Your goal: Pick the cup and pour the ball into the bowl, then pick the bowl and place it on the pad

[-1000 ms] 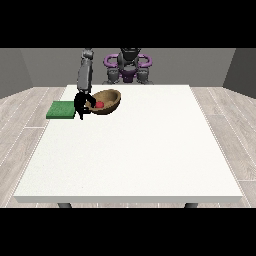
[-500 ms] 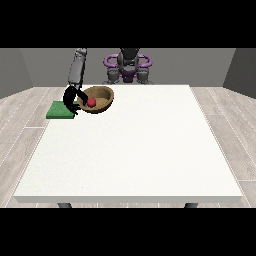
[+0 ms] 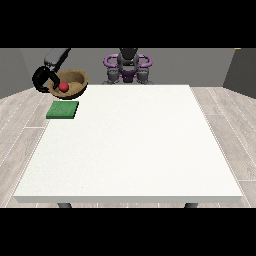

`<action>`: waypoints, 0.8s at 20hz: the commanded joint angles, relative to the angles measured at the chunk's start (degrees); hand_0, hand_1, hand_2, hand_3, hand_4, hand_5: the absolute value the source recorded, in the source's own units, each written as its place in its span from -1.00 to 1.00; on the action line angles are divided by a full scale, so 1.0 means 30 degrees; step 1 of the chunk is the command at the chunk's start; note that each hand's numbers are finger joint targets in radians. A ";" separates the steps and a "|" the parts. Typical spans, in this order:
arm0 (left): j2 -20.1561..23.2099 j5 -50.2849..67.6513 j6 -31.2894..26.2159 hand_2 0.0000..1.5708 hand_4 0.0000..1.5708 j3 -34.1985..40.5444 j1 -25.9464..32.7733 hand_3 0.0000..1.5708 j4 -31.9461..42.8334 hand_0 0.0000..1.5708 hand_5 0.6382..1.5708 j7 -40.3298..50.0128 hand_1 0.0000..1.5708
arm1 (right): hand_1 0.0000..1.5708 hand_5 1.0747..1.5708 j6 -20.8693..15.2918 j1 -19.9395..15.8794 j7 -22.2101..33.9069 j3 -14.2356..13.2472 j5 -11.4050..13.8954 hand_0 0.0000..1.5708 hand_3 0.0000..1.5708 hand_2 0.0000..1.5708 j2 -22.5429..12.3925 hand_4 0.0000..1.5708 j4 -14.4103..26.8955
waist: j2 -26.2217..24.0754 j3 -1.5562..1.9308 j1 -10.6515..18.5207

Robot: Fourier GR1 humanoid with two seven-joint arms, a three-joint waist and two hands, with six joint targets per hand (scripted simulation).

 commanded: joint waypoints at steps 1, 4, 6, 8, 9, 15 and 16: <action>0.0502 0.0020 -0.0502 -1.00 0.54 0.0428 0.1197 -1.00 0.1109 -1.00 0.94 -0.0701 -1.00 | 1.00 0.98 0.0914 0.0343 0.0864 -0.0067 -0.0173 1.00 -0.15 1.00 -0.0444 0.36 -0.0479 | -0.0614 0.0022 -0.0871; 0.1457 0.0277 -0.1218 -1.00 0.53 0.1093 0.1401 -1.00 0.2195 -1.00 0.94 -0.1760 -1.00 | 1.00 0.98 0.1267 0.0158 0.0855 -0.0447 -0.0346 1.00 -0.15 1.00 -0.0969 0.36 -0.0762 | 0.0028 0.0023 -0.1048; 0.1558 -0.0180 -0.0759 -1.00 0.53 0.0994 0.1245 -1.00 0.2076 -1.00 0.95 -0.2477 -1.00 | 1.00 0.98 0.1876 -0.0194 0.1062 -0.0708 -0.0443 1.00 -0.15 1.00 -0.1845 0.36 -0.0813 | 0.0469 0.0024 -0.1369; 0.1444 -0.0057 -0.0466 -1.00 0.54 0.1154 0.1052 -1.00 0.2223 -1.00 0.96 -0.3078 -1.00 | 1.00 0.97 0.2466 -0.0264 0.0175 -0.1174 -0.0729 1.00 -0.26 1.00 -0.2198 0.39 -0.0470 | 0.1417 0.0029 -0.1371; 0.1150 0.0274 -0.1181 -1.00 0.54 0.0930 0.1980 -1.00 0.1693 -1.00 0.96 -0.2709 -1.00 | 1.00 0.97 0.2028 0.0719 -0.0614 -0.1232 -0.0462 1.00 -0.32 1.00 -0.1797 0.40 0.0227 | 0.0789 0.0035 -0.0557; 0.1684 0.0373 -0.1768 -1.00 0.54 0.1107 0.1648 -1.00 0.2207 -1.00 0.96 -0.4318 -1.00 | 1.00 0.98 0.1570 -0.0113 -0.1453 -0.2338 -0.1445 1.00 -0.38 1.00 -0.0951 0.36 0.0911 | 0.2741 0.0042 -0.0198; 0.2427 0.0380 -0.1448 -1.00 0.54 0.1177 0.1222 -1.00 0.2723 -1.00 0.96 -0.3443 -1.00 | 1.00 0.99 0.1568 0.0033 -0.1012 -0.1814 -0.1189 1.00 -0.43 1.00 -0.0418 0.35 0.0647 | 0.1993 0.0036 -0.0690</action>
